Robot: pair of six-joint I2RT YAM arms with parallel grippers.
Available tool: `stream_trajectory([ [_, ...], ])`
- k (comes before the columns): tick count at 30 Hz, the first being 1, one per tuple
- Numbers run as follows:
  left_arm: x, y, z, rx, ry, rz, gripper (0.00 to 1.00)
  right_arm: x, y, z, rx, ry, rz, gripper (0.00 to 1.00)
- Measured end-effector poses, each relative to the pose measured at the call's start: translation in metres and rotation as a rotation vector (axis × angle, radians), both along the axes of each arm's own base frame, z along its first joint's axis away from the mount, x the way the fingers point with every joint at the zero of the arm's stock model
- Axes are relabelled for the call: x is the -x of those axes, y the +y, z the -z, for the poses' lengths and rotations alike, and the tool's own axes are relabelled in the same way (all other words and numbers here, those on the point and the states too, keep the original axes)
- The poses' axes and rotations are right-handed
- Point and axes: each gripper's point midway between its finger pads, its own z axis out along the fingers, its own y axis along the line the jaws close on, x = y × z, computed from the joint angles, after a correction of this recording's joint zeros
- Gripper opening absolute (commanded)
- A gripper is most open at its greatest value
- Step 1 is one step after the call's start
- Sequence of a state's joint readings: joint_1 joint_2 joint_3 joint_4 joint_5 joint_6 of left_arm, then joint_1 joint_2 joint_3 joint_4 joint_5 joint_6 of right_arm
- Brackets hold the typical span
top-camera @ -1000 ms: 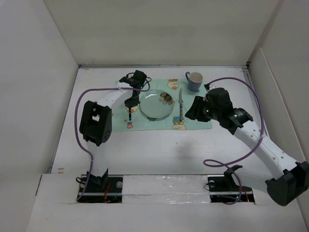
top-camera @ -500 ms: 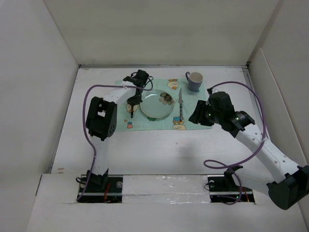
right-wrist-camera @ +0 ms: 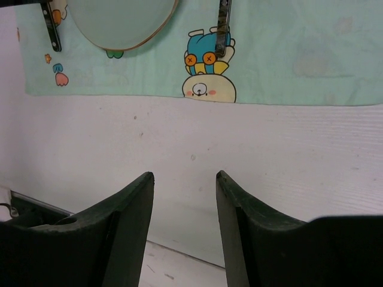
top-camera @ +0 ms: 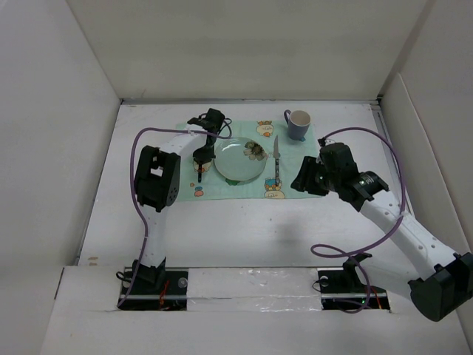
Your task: Set the dinner table for one person
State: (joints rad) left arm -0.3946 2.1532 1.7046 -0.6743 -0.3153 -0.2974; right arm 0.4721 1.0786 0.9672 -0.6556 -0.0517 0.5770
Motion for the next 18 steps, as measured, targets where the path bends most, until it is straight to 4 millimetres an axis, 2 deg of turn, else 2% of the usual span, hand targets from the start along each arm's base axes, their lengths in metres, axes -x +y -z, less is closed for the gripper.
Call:
stream_trajectory([
  [13, 0.01, -0.001, 0.001, 0.008, 0.05, 0.006, 0.0, -0.001, -0.001, 0.001, 0.003, 0.003, 0.006, 0.52],
  [18, 0.024, 0.003, 0.009, 0.003, 0.085, 0.006, 0.0, -0.001, -0.001, 0.001, 0.002, 0.004, 0.006, 0.52],
])
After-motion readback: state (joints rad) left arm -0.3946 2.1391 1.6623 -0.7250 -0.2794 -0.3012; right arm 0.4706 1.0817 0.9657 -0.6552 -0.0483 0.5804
